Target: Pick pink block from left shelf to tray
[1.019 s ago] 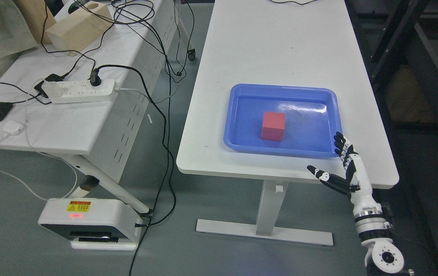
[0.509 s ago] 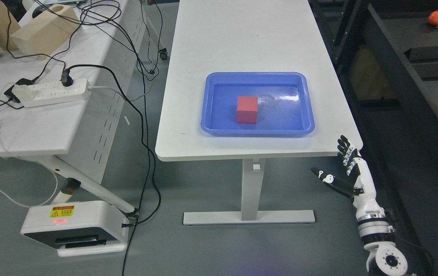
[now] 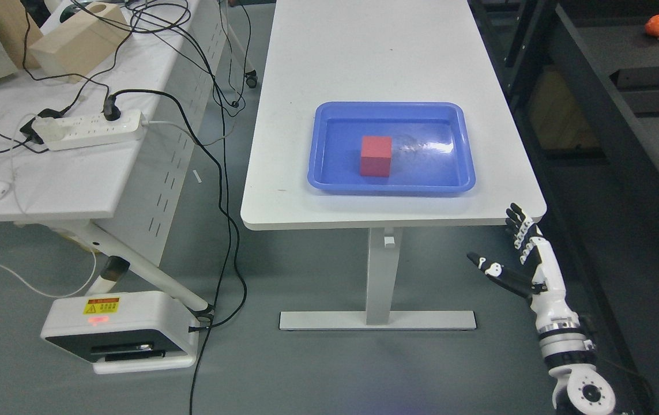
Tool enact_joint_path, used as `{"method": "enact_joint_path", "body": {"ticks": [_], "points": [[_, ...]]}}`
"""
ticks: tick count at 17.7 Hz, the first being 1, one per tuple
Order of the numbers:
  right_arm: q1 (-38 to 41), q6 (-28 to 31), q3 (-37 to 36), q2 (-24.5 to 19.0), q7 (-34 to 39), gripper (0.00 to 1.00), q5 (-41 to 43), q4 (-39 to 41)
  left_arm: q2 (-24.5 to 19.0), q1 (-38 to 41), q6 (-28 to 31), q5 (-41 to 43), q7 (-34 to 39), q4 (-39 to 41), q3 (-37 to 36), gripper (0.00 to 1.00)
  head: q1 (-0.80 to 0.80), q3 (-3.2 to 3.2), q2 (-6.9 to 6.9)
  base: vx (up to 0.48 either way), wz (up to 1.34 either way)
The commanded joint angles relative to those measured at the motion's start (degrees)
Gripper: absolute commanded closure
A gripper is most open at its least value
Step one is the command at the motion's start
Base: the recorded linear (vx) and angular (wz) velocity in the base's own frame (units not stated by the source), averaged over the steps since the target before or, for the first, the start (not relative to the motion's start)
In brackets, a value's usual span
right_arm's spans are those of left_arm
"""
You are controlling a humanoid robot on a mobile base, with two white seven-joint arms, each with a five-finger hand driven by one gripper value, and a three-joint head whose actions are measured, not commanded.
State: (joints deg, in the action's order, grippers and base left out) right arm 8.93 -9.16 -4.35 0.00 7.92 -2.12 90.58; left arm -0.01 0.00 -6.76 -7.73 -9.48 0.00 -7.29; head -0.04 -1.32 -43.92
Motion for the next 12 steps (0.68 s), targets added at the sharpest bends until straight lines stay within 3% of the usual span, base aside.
{"method": "enact_joint_path", "body": {"ticks": [1, 12], "points": [[0.0, -0.1, -0.2, 1.0, 0.5, 0.01, 0.1, 0.0, -1.0, 1.1, 0.0, 0.0, 0.0, 1.0, 0.0, 0.00, 0.00, 0.00, 0.00, -0.058, 0.06], [0.0, -0.1, -0.1, 1.0, 0.5, 0.00, 0.1, 0.0, -1.0, 1.1, 0.0, 0.0, 0.0, 1.0, 0.0, 0.00, 0.00, 0.00, 0.00, -0.047, 0.07]]}}
